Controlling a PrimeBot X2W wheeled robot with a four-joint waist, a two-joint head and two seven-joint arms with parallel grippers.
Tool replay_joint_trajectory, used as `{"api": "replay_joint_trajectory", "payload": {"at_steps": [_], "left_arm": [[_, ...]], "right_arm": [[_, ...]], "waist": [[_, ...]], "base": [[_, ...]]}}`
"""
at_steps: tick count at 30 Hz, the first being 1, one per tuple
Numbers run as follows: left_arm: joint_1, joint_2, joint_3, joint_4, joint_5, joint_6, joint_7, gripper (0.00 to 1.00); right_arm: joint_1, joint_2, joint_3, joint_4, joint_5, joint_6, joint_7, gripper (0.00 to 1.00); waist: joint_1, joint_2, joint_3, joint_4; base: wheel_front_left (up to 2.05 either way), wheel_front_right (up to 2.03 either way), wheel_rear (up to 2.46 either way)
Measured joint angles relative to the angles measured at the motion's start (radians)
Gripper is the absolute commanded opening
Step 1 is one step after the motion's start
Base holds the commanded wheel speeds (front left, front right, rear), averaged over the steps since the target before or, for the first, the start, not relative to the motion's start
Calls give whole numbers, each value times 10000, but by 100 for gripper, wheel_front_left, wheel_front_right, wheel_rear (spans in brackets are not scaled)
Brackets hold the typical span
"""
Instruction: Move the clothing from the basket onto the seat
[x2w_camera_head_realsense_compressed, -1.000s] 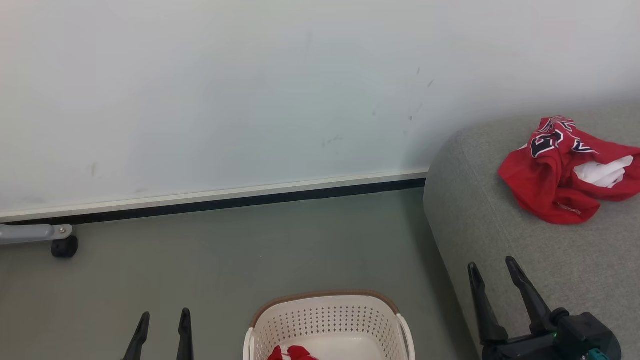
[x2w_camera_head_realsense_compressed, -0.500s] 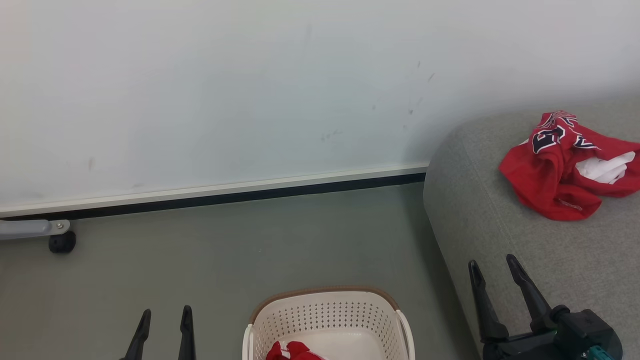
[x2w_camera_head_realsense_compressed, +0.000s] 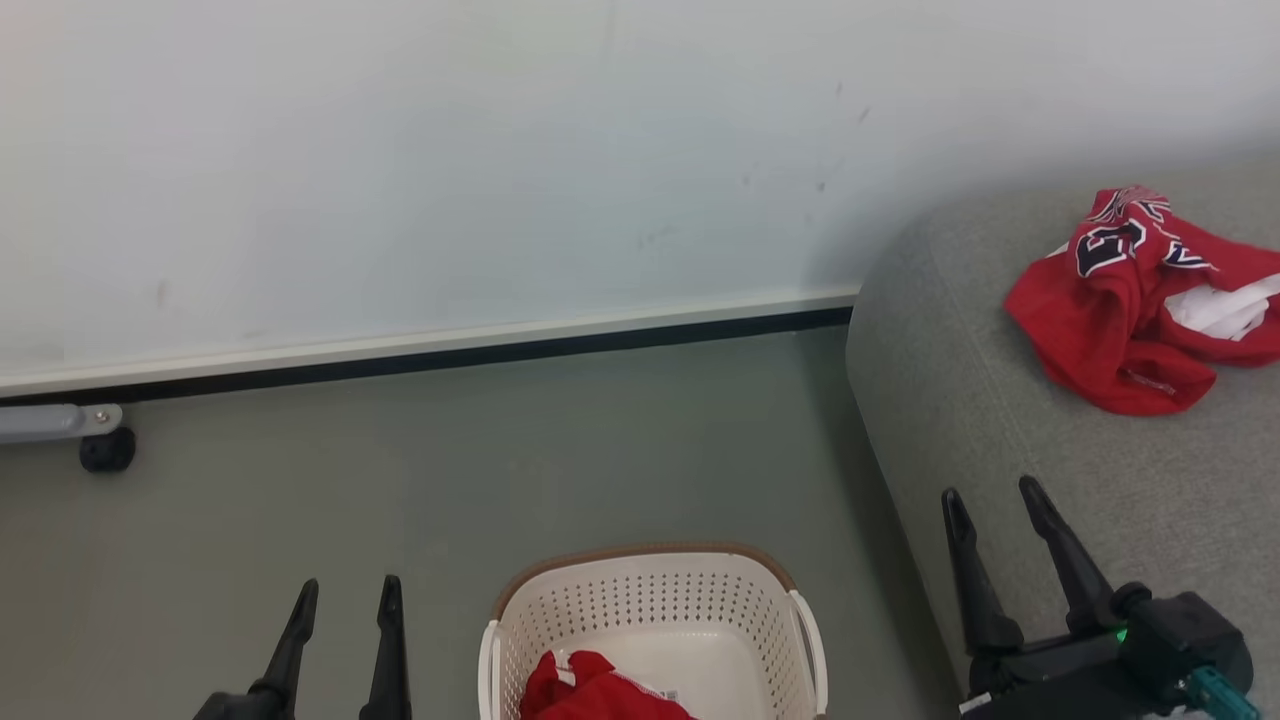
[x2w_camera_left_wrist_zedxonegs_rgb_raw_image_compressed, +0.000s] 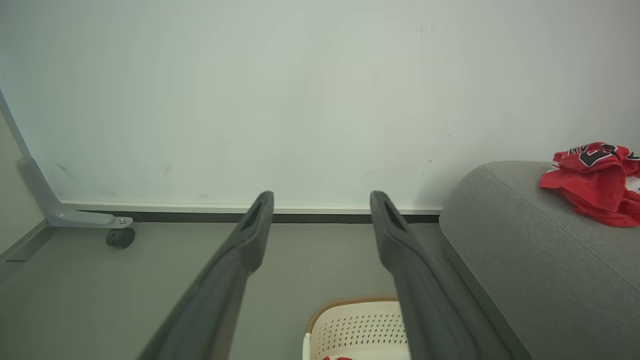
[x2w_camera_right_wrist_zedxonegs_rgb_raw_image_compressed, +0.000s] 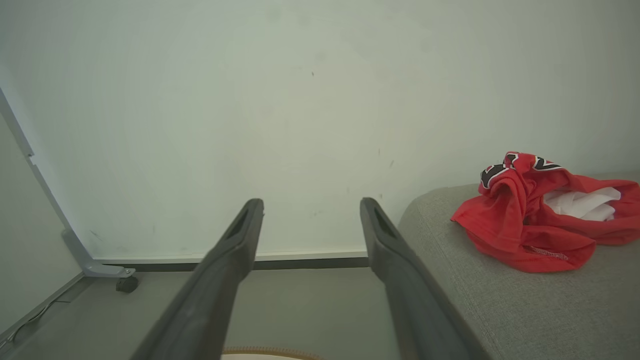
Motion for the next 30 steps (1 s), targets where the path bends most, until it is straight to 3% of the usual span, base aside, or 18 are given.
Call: {"api": "replay_joint_trajectory", "payload": {"at_steps": [12,30], "left_arm": [[-1443,-59,-924,226,602,-138,719,100],[-4237,-568,-2217,3160,1298,-731,2159,100]], "right_arm": [[-1009,10,-138,-393,0,2,13,100],[-4021,88,-412,-688,-17,207,173,100]], "waist": [[1,1,1272,-112],[3,2,4136,-503]], "base": [[0,0,0],[0,0,0]]}}
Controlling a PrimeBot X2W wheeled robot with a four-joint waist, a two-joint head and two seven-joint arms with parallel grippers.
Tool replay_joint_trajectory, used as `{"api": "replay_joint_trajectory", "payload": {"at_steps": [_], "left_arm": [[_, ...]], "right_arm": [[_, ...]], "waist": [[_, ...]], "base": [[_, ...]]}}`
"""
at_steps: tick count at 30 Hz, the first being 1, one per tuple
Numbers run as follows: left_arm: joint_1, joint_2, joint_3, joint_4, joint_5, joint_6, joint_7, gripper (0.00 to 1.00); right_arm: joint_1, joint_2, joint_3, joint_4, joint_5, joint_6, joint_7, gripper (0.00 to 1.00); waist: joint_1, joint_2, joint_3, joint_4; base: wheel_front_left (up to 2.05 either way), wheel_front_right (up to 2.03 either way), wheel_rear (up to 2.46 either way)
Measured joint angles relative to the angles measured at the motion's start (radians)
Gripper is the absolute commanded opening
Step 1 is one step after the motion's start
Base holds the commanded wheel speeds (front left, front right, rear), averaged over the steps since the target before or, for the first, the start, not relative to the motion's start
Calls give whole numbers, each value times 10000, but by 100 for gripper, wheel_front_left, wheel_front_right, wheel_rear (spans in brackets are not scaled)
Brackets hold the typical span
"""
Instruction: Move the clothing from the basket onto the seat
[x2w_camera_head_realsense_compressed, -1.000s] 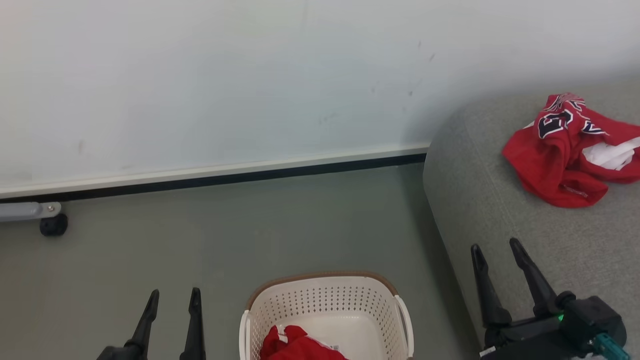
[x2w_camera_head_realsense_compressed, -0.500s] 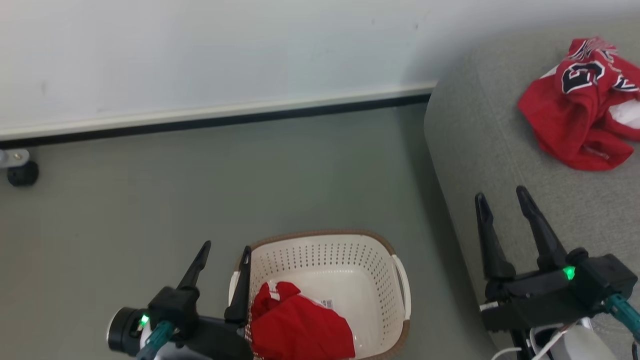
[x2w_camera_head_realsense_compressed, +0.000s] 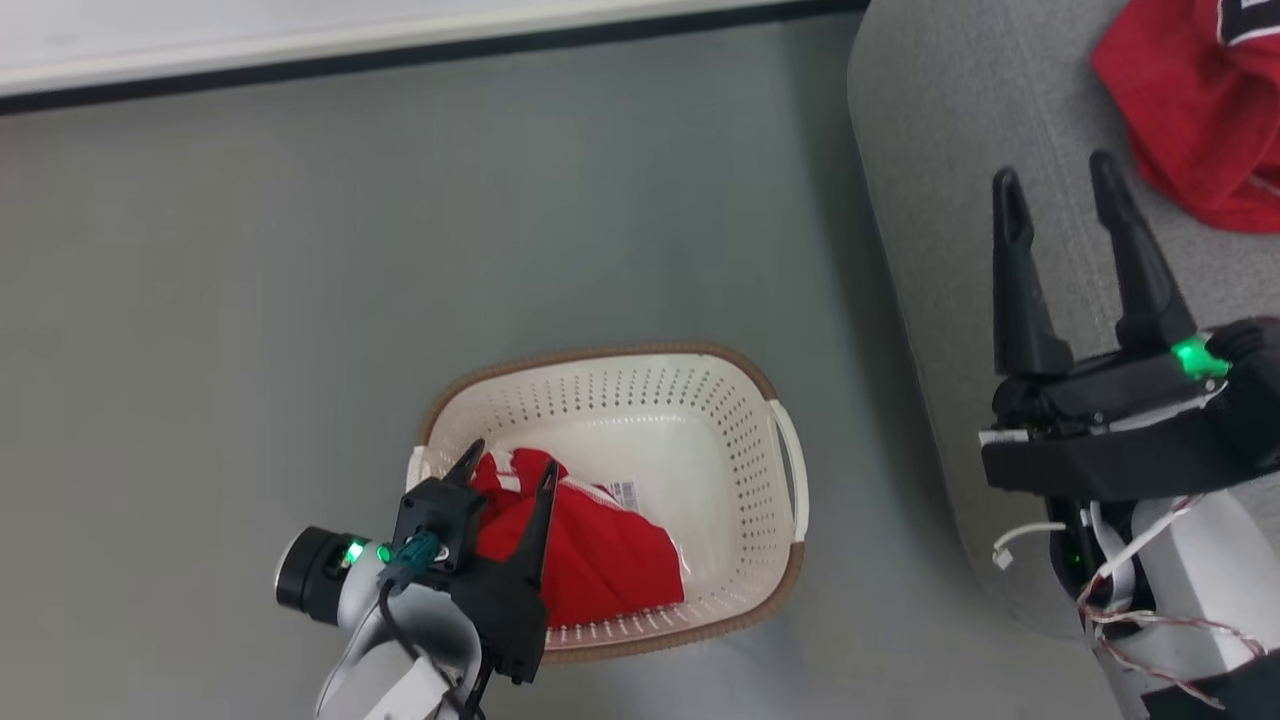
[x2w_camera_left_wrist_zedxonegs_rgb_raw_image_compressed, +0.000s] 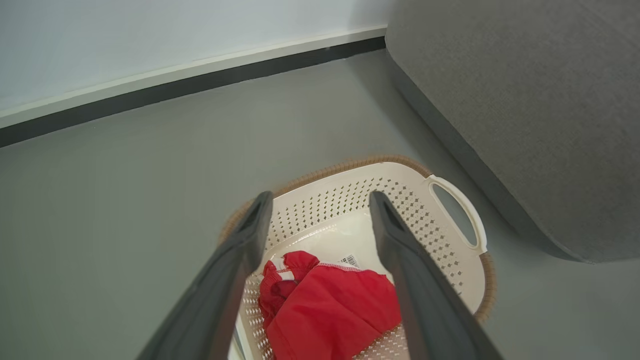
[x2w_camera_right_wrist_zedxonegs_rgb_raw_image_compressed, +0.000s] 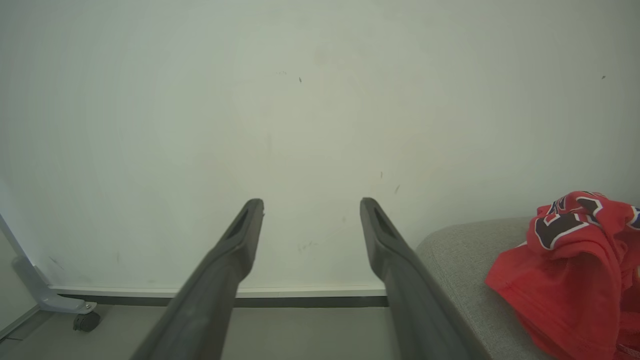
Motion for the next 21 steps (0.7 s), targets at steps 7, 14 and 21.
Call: {"api": "replay_joint_trajectory", "payload": {"at_steps": [7,14,21], "left_arm": [[-874,102,-270,972,481,-263,374,100],[-1730,420,-600,1812,1053,-433,744,100],[-2658,531,-773,2349,1480,-610,938,100]], "right_arm": [[-987,111,2,-119,0,105,0,100],[-1818,280,63,-244,0,251,-13,100],[-2406,345,-2,-341,2,337,-102,100]], "waist": [[-1,0,1030,-238],[-1,0,2070,-506],[-1,1,3115,-790]], "base": [[0,0,0],[0,0,0],[0,0,0]]}}
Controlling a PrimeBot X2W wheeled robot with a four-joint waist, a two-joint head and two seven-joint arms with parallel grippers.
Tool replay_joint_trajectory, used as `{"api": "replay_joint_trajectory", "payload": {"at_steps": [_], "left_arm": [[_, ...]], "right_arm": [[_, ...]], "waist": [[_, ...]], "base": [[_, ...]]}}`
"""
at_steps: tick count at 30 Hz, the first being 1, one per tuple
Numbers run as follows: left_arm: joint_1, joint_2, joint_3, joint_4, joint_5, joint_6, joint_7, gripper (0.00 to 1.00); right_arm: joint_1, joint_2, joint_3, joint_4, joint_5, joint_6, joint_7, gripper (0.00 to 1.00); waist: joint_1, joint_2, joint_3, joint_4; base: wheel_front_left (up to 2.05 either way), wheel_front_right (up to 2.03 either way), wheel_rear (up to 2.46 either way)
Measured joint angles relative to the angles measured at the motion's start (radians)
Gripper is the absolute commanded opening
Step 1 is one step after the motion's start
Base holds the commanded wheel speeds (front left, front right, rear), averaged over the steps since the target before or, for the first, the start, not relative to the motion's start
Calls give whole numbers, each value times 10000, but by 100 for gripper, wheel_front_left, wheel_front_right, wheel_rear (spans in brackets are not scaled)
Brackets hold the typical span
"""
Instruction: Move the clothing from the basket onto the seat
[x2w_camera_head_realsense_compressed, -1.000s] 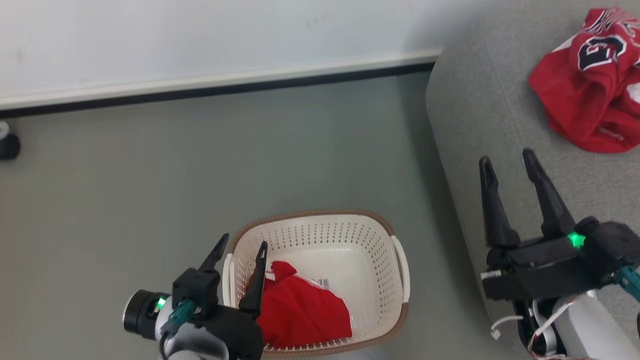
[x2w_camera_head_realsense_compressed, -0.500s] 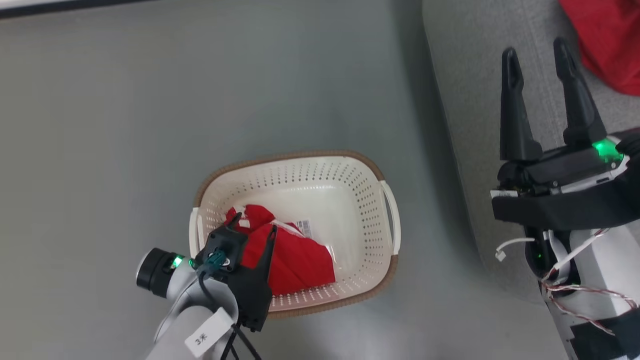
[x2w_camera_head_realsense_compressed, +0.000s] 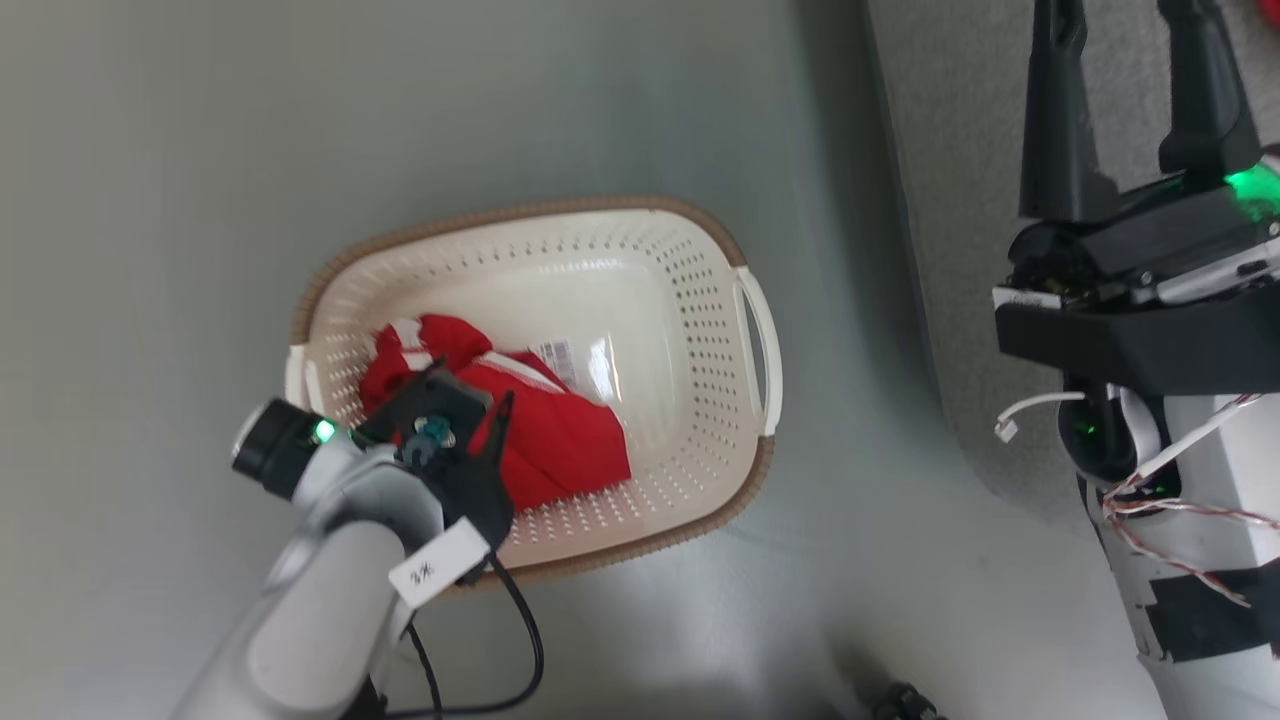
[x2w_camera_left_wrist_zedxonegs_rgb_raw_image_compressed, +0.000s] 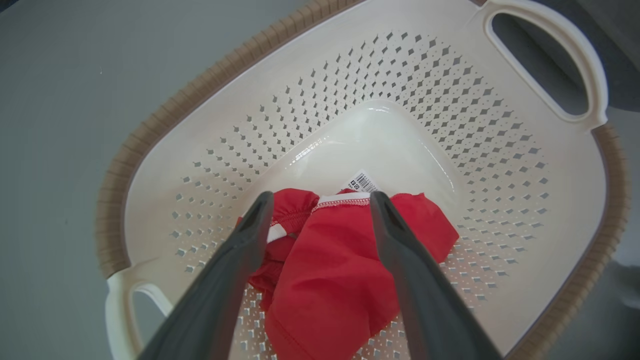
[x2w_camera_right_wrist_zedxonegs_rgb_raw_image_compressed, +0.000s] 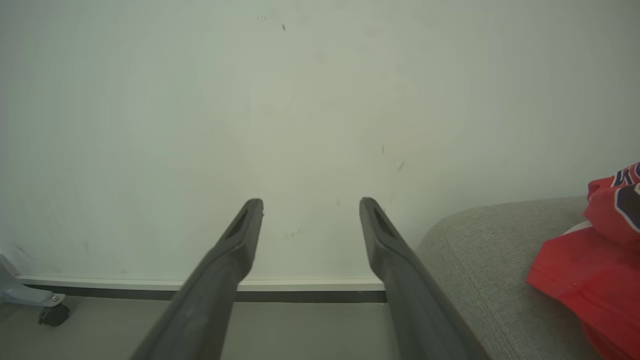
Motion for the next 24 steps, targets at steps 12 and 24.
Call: {"api": "replay_joint_trajectory", "payload": {"at_steps": [12,24], "left_arm": [[-1383,437,-234,851,581,-263,244,100],[-2092,487,-420,1772,817,-337,412,100]], "right_arm": [[-969,291,-46,82,4,98,-176,100],[-1216,466,13,533,0,313,-339,100]], "waist": [[0,-1,1725,-436],[-1,-1,2629,-842]], "base": [[0,0,0],[0,0,0]]}}
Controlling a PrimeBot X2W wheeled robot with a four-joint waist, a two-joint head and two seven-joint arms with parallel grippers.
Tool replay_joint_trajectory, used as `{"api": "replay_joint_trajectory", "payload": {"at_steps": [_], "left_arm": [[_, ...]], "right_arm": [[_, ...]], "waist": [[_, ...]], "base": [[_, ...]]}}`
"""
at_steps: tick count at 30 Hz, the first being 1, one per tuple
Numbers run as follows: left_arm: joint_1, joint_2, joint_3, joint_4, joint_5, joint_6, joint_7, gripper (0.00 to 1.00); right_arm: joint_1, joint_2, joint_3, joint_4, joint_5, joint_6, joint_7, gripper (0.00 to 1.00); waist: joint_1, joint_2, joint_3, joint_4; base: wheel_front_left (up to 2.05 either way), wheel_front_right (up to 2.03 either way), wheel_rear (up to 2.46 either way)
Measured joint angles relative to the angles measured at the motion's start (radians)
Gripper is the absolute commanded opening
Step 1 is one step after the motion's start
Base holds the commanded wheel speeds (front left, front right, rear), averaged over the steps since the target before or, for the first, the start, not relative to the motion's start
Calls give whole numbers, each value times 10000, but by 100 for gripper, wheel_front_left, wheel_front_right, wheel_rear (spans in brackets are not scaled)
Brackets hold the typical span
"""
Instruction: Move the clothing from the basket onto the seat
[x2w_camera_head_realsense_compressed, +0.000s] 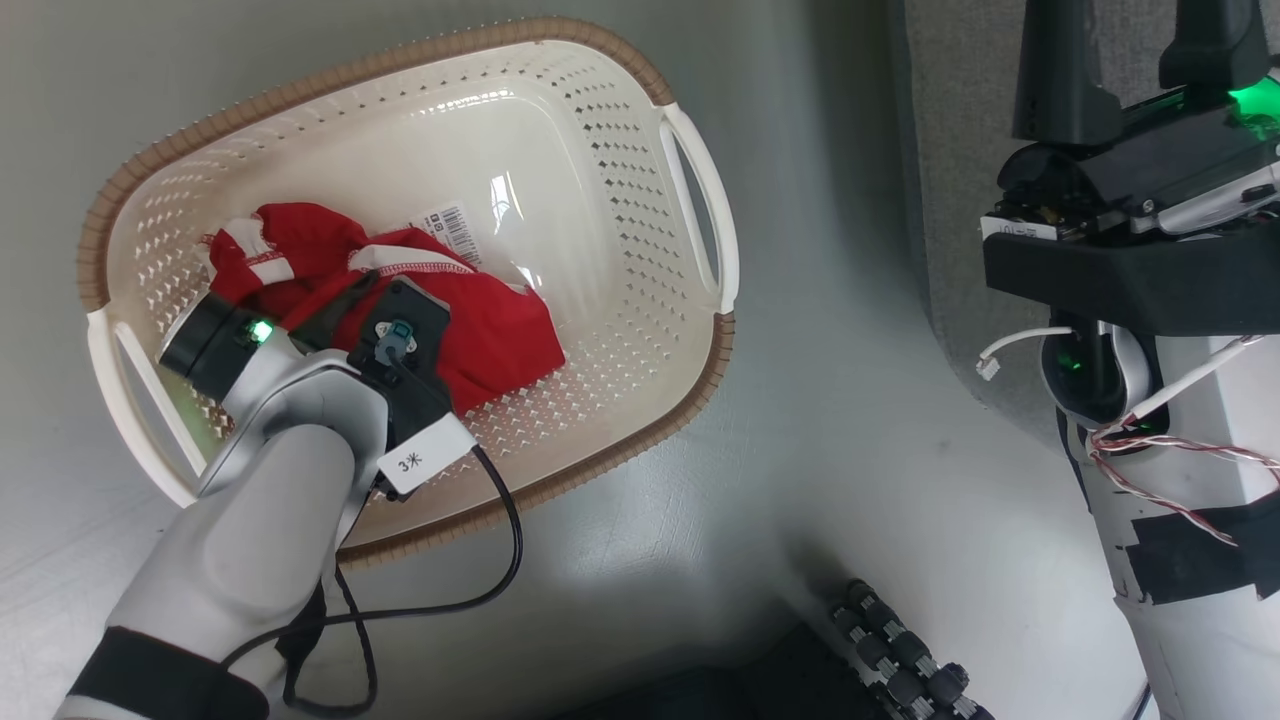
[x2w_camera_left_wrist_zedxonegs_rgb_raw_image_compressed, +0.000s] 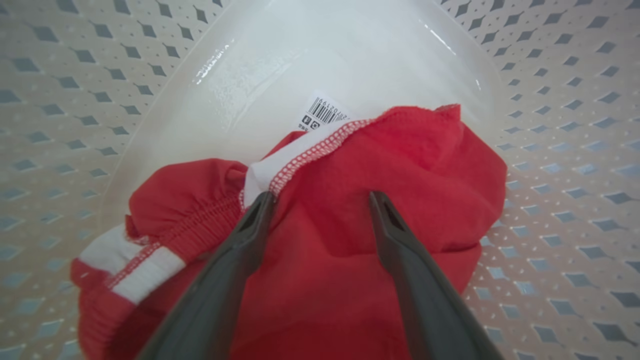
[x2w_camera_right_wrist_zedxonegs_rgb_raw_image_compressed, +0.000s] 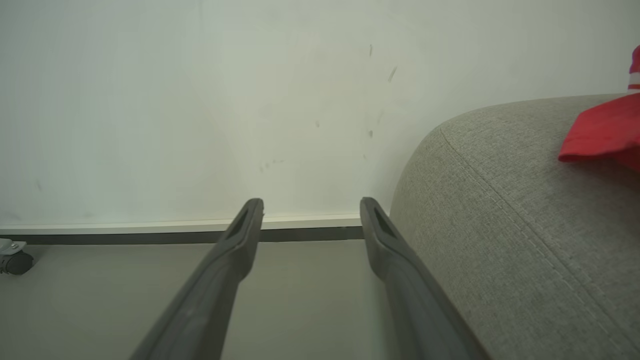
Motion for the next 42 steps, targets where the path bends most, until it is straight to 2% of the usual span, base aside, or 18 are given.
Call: {"api": "replay_joint_trajectory", "payload": {"at_steps": [12,13,14,15,16,27,42], "left_arm": [[-521,-23,-69,823,148,165,4,100],[-564,-25,-71,871,173,167,4,61],[-595,-33,-77,903,174,167,4,42],[-613,-50,-92,928,180,165,4,28],[-615,-86,-109,974,180,165,-10,0],[-616,-529,-219,1208,169,-12,-581,0],[-608,-1304,-169,1020,-299,-198,-2309,0]], "right_arm": [[-132,182,35,297,0,128,-59,100],[-132,188,35,328,0,128,-71,100],[-132,199,33,362,0,130,-86,100],[-132,213,31,414,0,134,-86,100],[-132,232,33,508,-2,142,-86,100],[-130,334,-40,934,-31,305,-88,100],[331,117,-560,1749,-290,407,-88,100]], "waist": [[-1,-2,149,-244],[-1,-2,152,-260],[0,-2,152,-273],[0,-2,150,-283],[0,-2,139,-288],[-1,-2,-201,-196],[-1,-3,-1114,312]], "base": [[0,0,0],[0,0,0],[0,0,0],[0,0,0],[0,0,0],[0,0,0],[0,0,0]]}}
